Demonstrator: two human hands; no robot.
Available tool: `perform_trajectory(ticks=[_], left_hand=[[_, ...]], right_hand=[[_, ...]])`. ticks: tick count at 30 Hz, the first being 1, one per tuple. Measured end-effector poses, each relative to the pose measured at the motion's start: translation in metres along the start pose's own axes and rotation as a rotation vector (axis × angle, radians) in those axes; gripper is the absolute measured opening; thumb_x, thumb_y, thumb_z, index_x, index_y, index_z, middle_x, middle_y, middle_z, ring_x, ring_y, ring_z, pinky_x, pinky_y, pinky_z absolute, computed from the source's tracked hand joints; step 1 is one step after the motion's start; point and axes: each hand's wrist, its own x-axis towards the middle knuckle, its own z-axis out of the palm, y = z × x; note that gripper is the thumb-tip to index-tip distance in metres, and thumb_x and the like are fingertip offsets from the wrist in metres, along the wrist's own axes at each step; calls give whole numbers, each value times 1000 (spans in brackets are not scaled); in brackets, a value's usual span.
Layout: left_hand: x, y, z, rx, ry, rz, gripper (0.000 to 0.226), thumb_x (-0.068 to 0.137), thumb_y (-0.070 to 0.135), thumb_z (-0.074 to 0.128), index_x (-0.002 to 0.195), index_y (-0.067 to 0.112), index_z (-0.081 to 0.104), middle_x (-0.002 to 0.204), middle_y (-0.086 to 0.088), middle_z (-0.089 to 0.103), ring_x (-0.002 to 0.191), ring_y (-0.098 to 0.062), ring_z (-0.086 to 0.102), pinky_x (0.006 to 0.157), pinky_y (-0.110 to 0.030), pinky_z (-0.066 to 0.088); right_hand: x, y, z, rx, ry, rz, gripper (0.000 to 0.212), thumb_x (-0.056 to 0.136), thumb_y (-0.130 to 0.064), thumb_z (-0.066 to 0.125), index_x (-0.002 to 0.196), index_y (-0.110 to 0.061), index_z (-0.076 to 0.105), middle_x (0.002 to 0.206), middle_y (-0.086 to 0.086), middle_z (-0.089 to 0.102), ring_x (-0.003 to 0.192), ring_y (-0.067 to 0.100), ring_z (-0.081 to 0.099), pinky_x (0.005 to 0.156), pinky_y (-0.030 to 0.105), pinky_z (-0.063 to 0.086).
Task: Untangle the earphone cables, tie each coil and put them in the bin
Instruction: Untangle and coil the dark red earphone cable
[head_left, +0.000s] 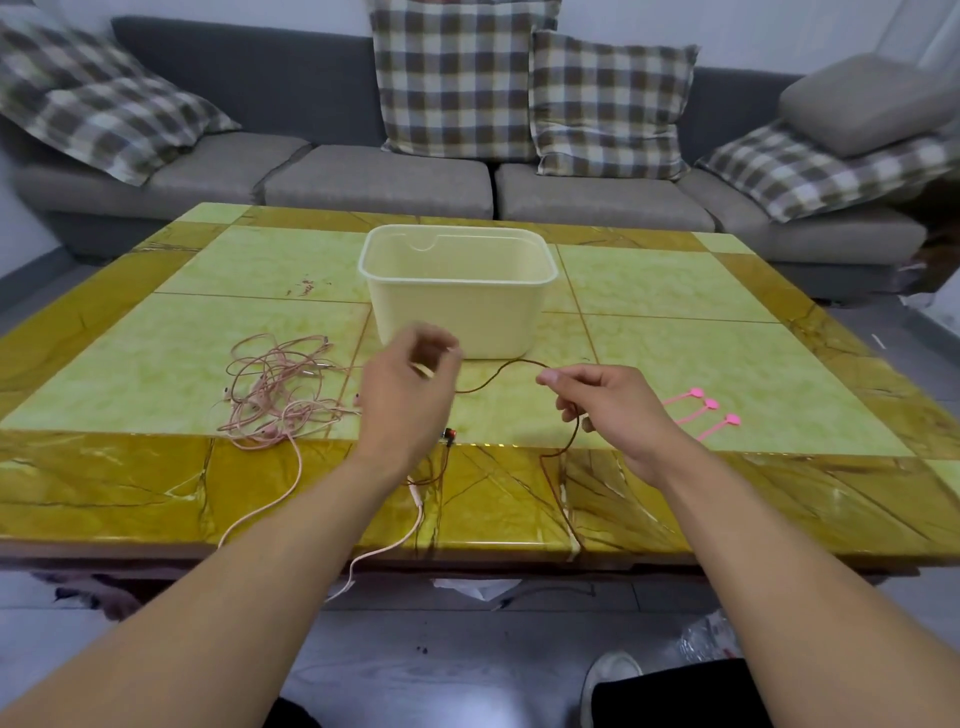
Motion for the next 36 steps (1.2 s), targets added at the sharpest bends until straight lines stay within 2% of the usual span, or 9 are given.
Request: perform_trajectory(ticks=[4,10,15,19,21,25,27,32,36], left_hand=[[-29,2,26,19,-586,-136,30,84,49,76,106,28,70,92,10,72,84,-8,65,75,-21,52],[-36,7,33,-208,-885,-269,26,103,26,55,88,9,66,72,-4,71,72,-12,65,74,-25,49],[-21,22,20,-556,-767,-451,34,106,28,46,76,14,52,53,0,40,50,-17,45,62,-34,52],[-7,20,11,-571,-653,-457,37,107,34,45,74,17,51,52,4,28,46,-11,24,42,-22,29],[-4,19,8,-550,-698,-453,36,106,35,47,74,18,52,53,4,26,46,-10,21,40,-20,22],[-4,21,7,-578,-734,-456,36,106,34,47,74,17,53,53,5,23,45,-8,18,38,-19,17],[-3,20,7,-586,-728,-460,36,105,34,48,73,17,53,53,5,23,46,-8,17,39,-19,15],[-4,18,1,-574,-832,-489,35,105,33,47,74,17,52,55,5,21,49,-9,15,42,-21,11],[-3,15,0,-583,-880,-505,35,105,34,48,73,18,52,56,5,21,50,-9,15,43,-20,13]], right_hand=[[1,-8,8,180,-23,-19,17,92,-26,73,101,-13,80,71,1,63,64,13,58,62,28,46],[6,-13,10,326,33,-111,19,100,-9,61,113,-14,74,79,3,65,74,13,64,70,21,54],[14,8,-10,87,205,15,22,98,-13,66,118,-13,74,87,1,73,75,15,67,68,25,57],[6,5,-13,-539,191,-124,42,100,-26,64,142,-28,58,135,-5,59,122,15,57,103,34,46],[-3,-12,-3,-437,71,-296,34,103,-37,55,136,-32,62,136,-13,60,123,4,54,100,24,41],[-15,-16,16,-311,-193,-211,41,95,-64,48,98,-33,75,108,-19,74,109,-2,62,97,27,44],[-14,-11,16,-160,-221,-174,32,96,-51,55,89,-24,71,98,-14,76,101,0,67,94,28,46],[-7,-13,11,-32,-277,-210,20,102,-30,55,121,-27,62,113,-5,75,111,12,68,95,32,54],[-9,-13,14,-65,-300,-224,20,102,-26,58,102,-11,70,100,2,76,99,16,68,86,30,54]])
